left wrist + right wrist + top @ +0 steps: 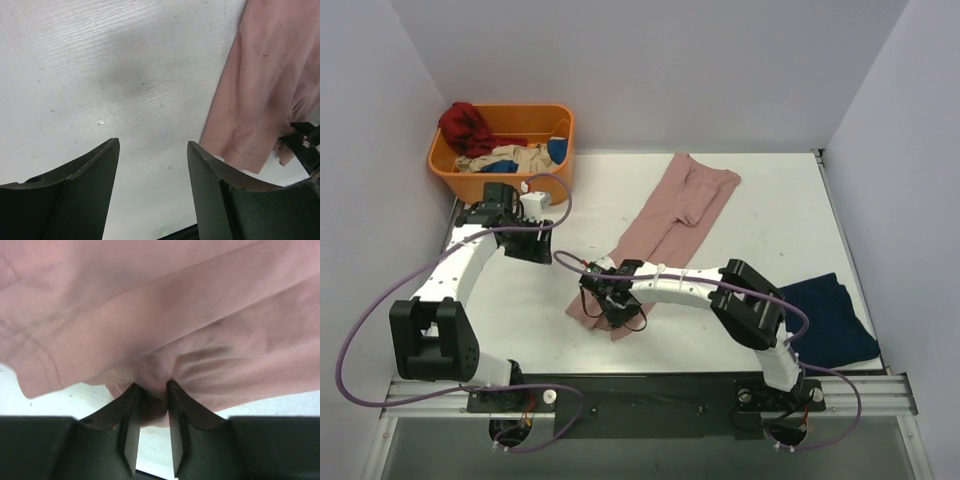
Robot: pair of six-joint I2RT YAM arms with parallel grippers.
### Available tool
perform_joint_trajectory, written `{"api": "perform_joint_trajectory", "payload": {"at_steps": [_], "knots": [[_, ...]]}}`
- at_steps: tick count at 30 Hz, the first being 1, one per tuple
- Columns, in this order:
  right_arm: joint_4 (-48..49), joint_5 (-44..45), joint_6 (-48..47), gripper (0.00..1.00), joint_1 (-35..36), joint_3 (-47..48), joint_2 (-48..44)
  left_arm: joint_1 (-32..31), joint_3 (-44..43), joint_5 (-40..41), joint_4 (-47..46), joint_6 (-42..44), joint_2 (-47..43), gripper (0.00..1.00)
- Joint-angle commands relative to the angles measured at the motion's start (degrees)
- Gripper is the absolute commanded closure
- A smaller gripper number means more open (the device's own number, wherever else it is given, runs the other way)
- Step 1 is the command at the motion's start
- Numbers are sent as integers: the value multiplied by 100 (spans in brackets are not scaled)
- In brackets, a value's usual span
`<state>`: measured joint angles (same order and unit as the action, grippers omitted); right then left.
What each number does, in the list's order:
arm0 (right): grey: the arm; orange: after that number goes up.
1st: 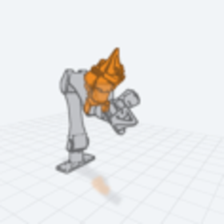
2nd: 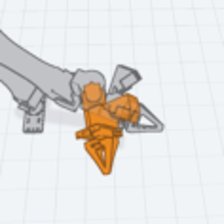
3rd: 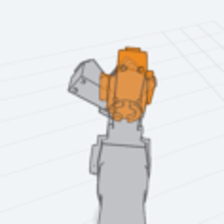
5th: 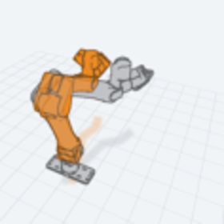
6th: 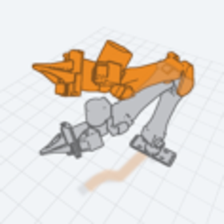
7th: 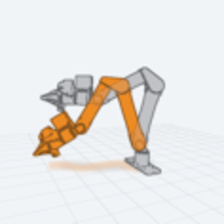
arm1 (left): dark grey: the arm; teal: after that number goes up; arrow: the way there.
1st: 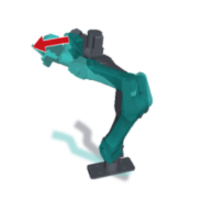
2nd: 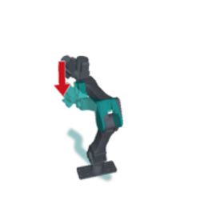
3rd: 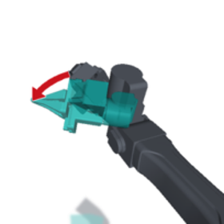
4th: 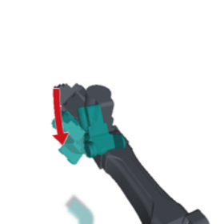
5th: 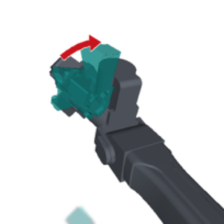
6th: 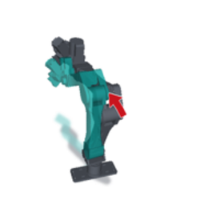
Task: Fold and stack the t-shirts
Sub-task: Rotate the tshirt 90 degrees
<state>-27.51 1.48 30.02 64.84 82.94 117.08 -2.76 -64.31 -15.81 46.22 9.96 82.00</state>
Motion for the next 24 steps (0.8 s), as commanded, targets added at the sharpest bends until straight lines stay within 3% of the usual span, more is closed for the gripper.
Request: {"api": "perform_joint_trajectory", "payload": {"at_steps": [1,5,12,14,17,18,22,24], "knots": [[-211,90,548,85,-15,-776,-325,92,-178,-438,1,-47,123,34],[0,107,803,93,11,-1795,-1054,-145,-187,-1054,150,94,167,36],[307,2,944,91,20,-3537,-2406,-1778,-248,-2064,292,507,-52,37],[334,-59,857,84,20,-3950,-2854,-1999,-283,-2539,335,691,-210,37],[360,-321,550,55,-6,-4014,-3480,-2342,-441,-2612,712,1461,-412,41],[360,-402,479,52,-32,-3970,-3838,-2569,-511,-2541,1044,1709,-421,42],[483,-876,285,42,-260,-4126,-5041,-3291,-206,-1822,2248,4164,-641,43],[405,-999,434,41,-540,-4389,-5650,-3738,232,-1549,2340,4837,-851,42]]}}
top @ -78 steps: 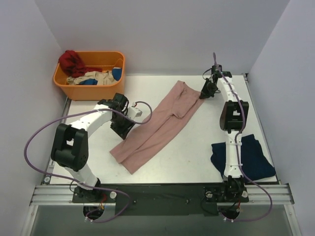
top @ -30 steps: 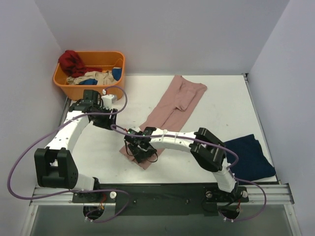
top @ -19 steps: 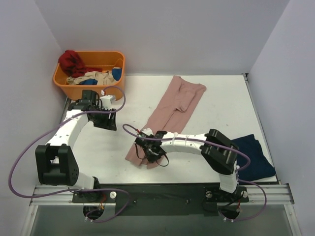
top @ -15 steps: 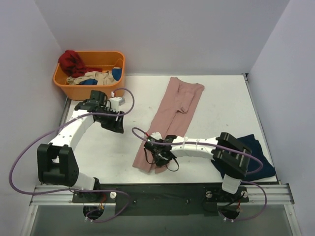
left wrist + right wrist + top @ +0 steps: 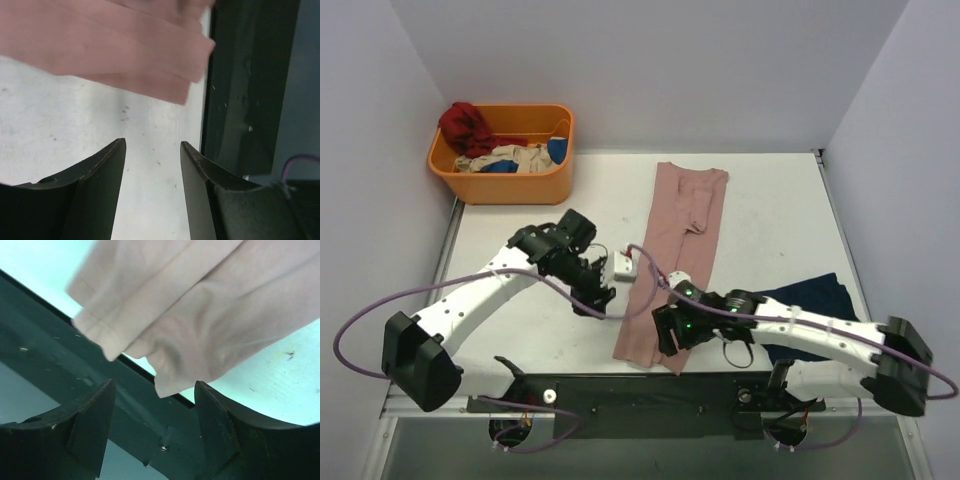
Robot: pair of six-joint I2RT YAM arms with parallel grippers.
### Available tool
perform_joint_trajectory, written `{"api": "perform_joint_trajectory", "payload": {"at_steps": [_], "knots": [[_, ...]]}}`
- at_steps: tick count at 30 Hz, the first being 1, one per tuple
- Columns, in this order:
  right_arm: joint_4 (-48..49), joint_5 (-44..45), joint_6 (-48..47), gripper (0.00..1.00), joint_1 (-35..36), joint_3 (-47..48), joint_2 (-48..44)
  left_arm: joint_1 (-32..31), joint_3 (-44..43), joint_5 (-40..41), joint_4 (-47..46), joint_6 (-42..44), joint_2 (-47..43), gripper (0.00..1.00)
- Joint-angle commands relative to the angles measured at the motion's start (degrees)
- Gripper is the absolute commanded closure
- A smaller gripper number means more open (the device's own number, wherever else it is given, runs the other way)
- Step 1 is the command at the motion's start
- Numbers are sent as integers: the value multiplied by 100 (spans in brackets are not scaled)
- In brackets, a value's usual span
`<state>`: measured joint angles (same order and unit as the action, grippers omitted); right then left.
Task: Fold and stack the t-shirts
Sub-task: Rotate the tshirt 90 degrees
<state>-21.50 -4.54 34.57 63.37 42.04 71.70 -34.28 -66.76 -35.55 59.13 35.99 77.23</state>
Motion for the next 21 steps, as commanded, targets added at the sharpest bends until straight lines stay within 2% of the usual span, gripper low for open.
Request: {"api": "perform_joint_trajectory", "payload": {"at_steps": [1,4,7,10,13,15,21], "knots": [[-241,-408,241,40,-509,-406,-1410,-893,680,470,1004,2350,-541,42],[-408,-434,1093,39,-1326,-941,-1729,-1396,1112,689,173,2597,-893,42],[-583,-706,1350,41,-2081,-1058,-1284,-1686,1629,936,-498,3220,-973,41],[-444,-794,1684,41,-2110,-996,-904,-1766,1947,770,-920,4220,-1008,36],[-215,-873,1931,41,-2084,-1110,-571,-2072,2385,681,-1875,4285,-1166,27],[-40,-996,2036,41,-2075,-1224,-412,-2267,2597,690,-2237,4101,-1211,27],[286,-1742,1817,44,-2031,-1137,255,-2285,2730,786,-2317,3995,-613,32]]}}
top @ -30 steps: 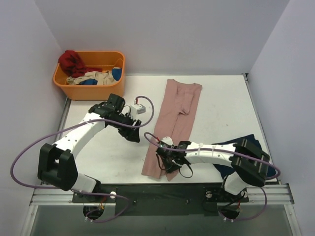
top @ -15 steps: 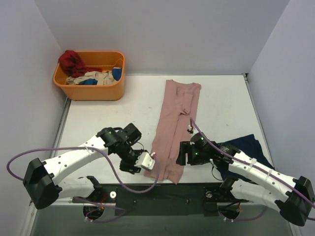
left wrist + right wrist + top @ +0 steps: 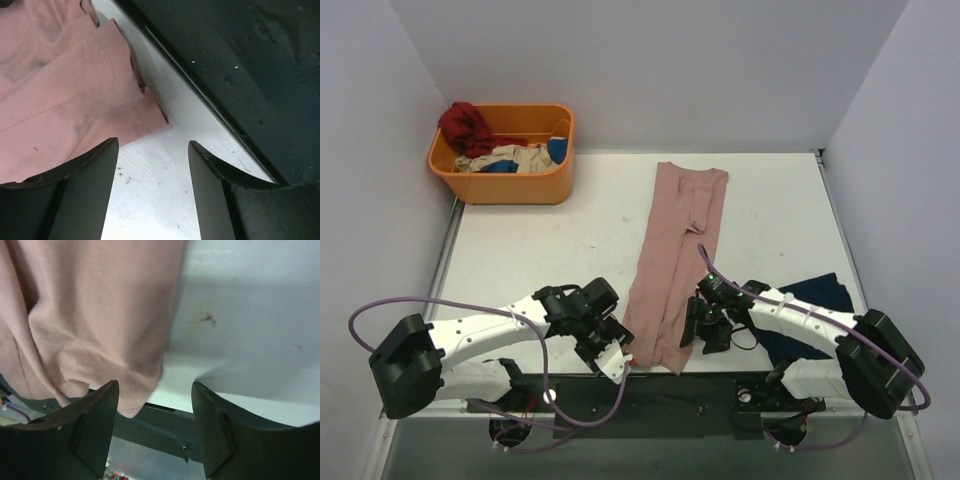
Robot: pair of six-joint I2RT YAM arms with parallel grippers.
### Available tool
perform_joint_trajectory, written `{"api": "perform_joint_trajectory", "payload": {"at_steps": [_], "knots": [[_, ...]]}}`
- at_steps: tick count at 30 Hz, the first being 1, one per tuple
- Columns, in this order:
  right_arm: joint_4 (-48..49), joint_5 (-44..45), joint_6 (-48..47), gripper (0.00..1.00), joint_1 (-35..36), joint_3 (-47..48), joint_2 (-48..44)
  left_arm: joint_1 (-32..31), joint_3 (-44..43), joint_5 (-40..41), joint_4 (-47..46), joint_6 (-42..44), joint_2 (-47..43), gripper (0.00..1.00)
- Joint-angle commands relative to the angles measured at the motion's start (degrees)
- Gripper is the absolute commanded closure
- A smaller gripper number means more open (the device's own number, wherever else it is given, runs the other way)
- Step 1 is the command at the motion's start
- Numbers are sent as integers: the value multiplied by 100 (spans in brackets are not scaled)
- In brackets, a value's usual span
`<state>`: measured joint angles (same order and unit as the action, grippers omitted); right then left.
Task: Fold and stack the t-shirts
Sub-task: Rotate the tshirt 90 degrees, then grab the bottom of the folded rectangular tshirt with both arms
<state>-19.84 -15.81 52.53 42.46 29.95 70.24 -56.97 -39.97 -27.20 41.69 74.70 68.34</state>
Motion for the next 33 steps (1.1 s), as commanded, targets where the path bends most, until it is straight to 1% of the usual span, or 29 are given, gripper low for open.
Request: {"api": "perform_joint_trajectory", "payload": {"at_steps": [1,2,4,6,8,9,10,11,12,13,14,15,16,17,21,22,23,25,26,27,28,29,32,33], "knots": [[129,-712,-84,46,78,54,481,-7,111,-40,-679,107,268,32],[112,-878,-129,48,70,37,613,-16,251,30,-1028,89,259,32],[111,-993,-226,55,61,-85,701,-51,419,66,-1363,80,277,30],[129,-1064,-208,67,52,-165,737,-86,507,83,-1471,98,373,30],[120,-1090,-200,82,35,-166,737,-139,586,170,-1497,141,522,32],[59,-1082,-208,85,17,-157,702,-174,682,232,-1550,142,532,42],[24,-1021,-226,88,0,-148,667,-200,727,407,-1776,90,566,47],[-90,-985,-252,89,-18,-148,597,-235,831,496,-1883,89,584,53],[-143,-889,-287,91,-44,-157,570,-253,859,627,-1997,176,602,56],[-230,-862,-314,92,-79,-191,527,-297,894,663,-2007,220,602,68],[-266,-871,-383,94,-123,-200,509,-332,903,690,-1946,247,602,74],[-293,-923,-410,94,-185,-244,474,-393,903,699,-1850,204,593,89],[-310,-941,-463,95,-203,-271,473,-481,894,681,-1788,29,558,94],[-328,-967,-489,96,-211,-271,447,-543,859,681,-1700,-86,532,100],[-652,-889,-613,95,-220,-218,254,-807,649,646,-1410,-903,356,100],[-688,-871,-639,94,-212,-227,201,-859,604,628,-1383,-1226,295,100],[-732,-862,-630,92,-212,-244,123,-868,517,585,-1287,-1360,277,100],[-671,-975,-604,76,-194,-314,61,-877,420,549,-1225,-1676,224,100],[-610,-1046,-578,63,-168,-324,52,-869,367,523,-1234,-1852,207,100],[-383,-1264,-525,58,-141,-376,86,-877,341,462,-1268,-1940,198,100],[-224,-1423,-473,54,-98,-402,130,-869,323,427,-1312,-2011,189,100],[-66,-1520,-359,53,-45,-403,235,-868,297,374,-1356,-2090,189,100],[180,-1521,-235,53,201,-420,481,-868,200,338,-1436,-2196,198,100],[295,-1678,-113,54,236,-516,543,-868,191,364,-1445,-2205,189,100]]}}
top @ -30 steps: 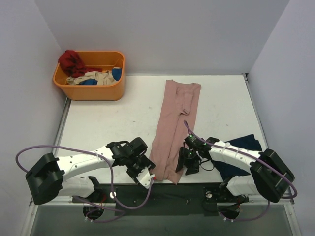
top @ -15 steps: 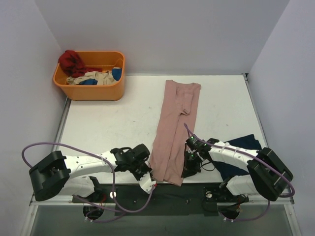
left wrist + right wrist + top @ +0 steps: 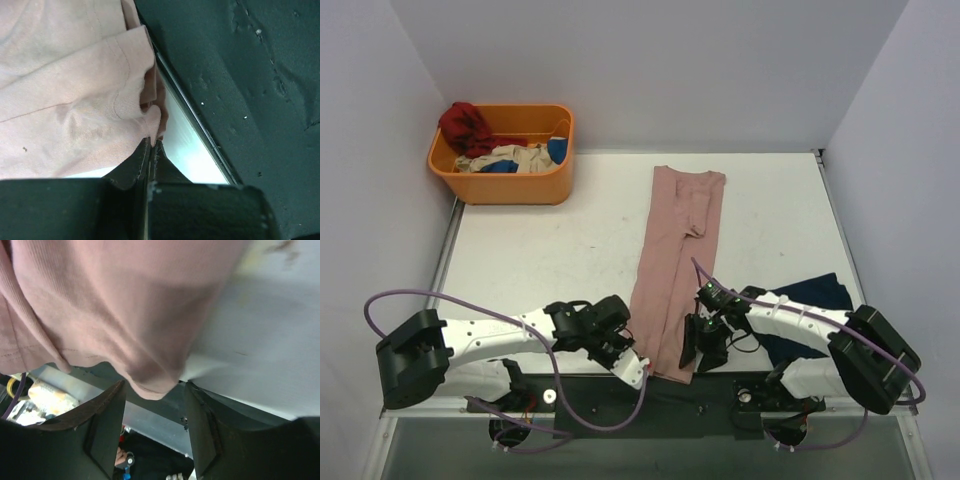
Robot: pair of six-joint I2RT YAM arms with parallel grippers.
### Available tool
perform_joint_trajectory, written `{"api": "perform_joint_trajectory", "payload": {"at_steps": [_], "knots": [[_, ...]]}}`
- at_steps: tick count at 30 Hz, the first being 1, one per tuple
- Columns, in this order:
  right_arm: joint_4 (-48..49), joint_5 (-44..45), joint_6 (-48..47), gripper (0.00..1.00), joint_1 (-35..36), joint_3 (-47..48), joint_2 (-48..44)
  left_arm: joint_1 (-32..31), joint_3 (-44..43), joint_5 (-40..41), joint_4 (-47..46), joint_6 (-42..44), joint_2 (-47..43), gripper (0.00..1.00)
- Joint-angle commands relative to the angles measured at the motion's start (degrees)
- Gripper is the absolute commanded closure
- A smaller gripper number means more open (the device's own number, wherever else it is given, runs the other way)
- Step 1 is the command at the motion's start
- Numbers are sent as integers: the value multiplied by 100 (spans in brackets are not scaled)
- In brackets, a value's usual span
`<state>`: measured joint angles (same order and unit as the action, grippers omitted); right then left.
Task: Fold and stack the t-shirts
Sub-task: Grab the bottom of the folded rectangular tshirt with both arms, then fold the folded rectangular tshirt in 1/3 of the way
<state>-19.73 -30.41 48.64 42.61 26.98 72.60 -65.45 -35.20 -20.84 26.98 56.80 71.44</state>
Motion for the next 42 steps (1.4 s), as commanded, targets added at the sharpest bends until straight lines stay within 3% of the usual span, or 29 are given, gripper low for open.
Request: {"api": "perform_joint_trajectory", "payload": {"at_steps": [1,3,4,6,11,14,18,22,28,33,42], "knots": [[598,-376,347,56,317,-333,421,-20,-286,-254,26,-415,-130,100],[838,-579,541,76,414,-387,535,-20,-285,-210,35,-450,-165,100],[821,-614,532,91,441,-361,536,-3,-303,-158,96,-537,-183,100],[594,-694,410,100,389,-264,317,145,-469,-157,385,-608,-218,100],[-757,-712,-73,100,-612,411,-701,1112,-1557,-737,1439,-485,-43,100],[-1121,-703,-582,100,-1148,878,-642,1411,-2155,-764,1573,-459,255,100],[-1578,-685,-1312,100,-1806,1651,-45,1937,-2849,-833,1222,-677,913,100],[-1648,-563,-1822,100,-2624,2669,814,2448,-4183,-887,1625,-775,2011,100],[-1605,-280,-2245,100,-3082,3996,2159,2827,-5723,-456,1925,-1038,3505,100],[-1587,-439,-2342,100,-3408,4649,2873,3056,-6559,-61,1758,-1311,4315,100],[-1543,-466,-2368,100,-3628,5159,3691,3056,-7035,142,1310,-1698,4958,100]]}}
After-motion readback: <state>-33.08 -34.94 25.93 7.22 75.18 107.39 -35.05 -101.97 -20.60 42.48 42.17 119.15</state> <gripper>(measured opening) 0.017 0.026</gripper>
